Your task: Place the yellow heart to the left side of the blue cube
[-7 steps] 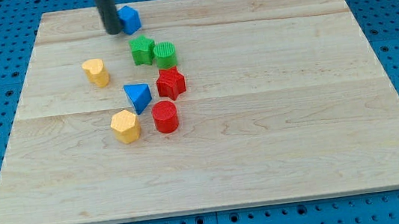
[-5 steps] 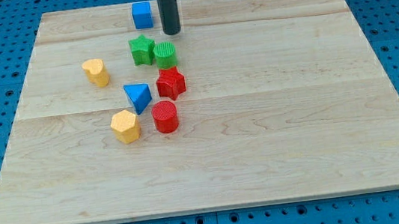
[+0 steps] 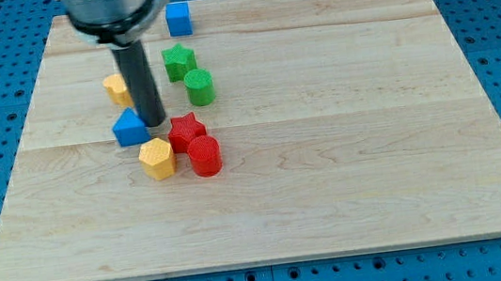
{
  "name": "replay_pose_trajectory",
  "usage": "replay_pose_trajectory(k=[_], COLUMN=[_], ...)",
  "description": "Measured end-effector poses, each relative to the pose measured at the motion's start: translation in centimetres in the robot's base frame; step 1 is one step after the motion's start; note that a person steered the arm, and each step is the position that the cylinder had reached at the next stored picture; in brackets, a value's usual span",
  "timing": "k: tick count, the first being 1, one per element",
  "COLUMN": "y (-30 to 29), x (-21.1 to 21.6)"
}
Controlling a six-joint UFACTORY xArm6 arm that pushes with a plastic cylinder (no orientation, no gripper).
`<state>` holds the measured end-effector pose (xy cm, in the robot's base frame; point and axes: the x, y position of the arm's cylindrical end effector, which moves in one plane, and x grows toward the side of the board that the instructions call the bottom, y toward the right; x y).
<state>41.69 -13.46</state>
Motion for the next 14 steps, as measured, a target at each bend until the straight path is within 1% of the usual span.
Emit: replay_pose_trajectory(k=[1,3,4,5,6,7,8,9,10,11,12,13,14], y=[-2.4,-4.5,-2.8,-2.5,-3.5,-1.5,-3.7,1.7,1.8,3.2,1.2,-3.4,-6.7], x=[-1.4,-6.6,-4.9,-3.7,-5.4,-6.7,-7.4,-7.2,-6.8,-7.7,-9.4,-12.4,-13.2])
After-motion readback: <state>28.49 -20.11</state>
